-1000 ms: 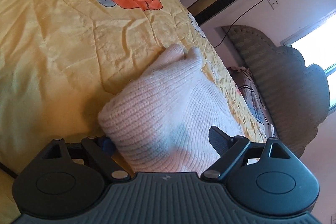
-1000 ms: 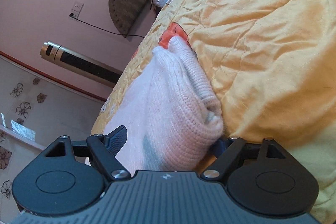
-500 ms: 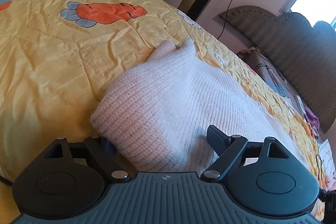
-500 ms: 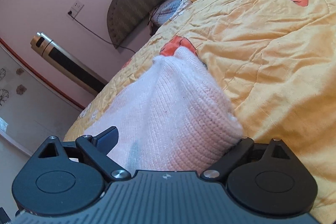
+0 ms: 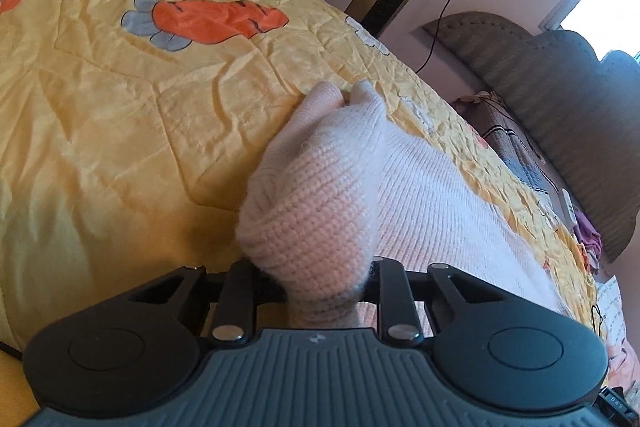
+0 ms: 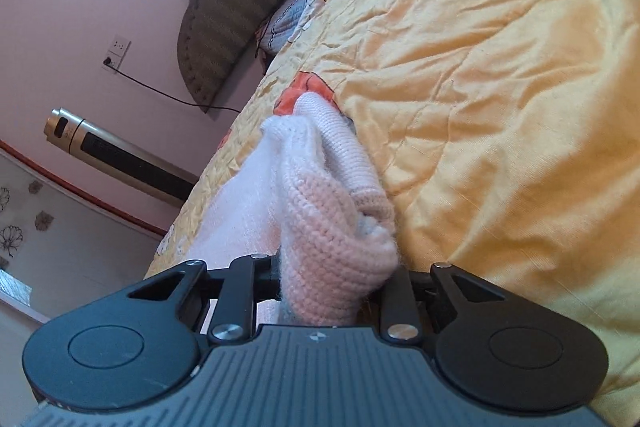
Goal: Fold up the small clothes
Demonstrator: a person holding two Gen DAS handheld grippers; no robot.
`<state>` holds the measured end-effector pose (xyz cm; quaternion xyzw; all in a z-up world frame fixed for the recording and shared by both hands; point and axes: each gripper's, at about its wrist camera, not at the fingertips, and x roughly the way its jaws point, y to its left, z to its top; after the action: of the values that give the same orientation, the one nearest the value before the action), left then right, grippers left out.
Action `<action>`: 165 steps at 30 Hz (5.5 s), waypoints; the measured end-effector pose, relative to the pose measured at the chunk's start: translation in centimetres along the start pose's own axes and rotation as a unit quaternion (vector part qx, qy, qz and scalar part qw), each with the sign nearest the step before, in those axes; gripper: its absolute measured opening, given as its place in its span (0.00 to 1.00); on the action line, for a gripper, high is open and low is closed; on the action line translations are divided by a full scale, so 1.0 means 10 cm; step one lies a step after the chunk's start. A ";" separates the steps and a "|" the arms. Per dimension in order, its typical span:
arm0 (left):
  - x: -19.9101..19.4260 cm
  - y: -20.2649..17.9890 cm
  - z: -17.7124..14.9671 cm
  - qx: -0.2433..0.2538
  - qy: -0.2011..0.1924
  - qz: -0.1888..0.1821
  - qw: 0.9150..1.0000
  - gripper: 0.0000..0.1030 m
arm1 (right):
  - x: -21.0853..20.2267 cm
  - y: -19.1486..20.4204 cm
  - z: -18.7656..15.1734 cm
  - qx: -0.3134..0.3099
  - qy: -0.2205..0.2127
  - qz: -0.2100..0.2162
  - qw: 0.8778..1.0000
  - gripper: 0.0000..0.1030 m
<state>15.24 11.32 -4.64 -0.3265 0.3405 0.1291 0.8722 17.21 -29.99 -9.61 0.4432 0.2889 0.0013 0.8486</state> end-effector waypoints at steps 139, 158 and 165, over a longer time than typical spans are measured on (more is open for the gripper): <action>-1.49 -1.24 -2.42 0.405 -0.084 -0.045 0.909 0.27 | -0.78 0.00 -0.29 -0.221 0.018 0.095 0.970 0.97; -1.53 -1.06 -2.25 0.349 -0.065 -0.096 0.930 0.27 | 0.07 0.99 -0.35 -0.162 0.312 0.140 0.925 0.96; -1.70 -0.99 -2.15 0.360 -0.077 -0.099 0.925 0.27 | 0.33 1.21 -0.56 -0.173 0.352 0.139 0.909 0.84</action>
<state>-3.78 -10.39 -0.27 -0.0117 0.2619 -0.0647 0.9629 20.32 -17.57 -4.58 0.2960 0.5000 0.3252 0.7461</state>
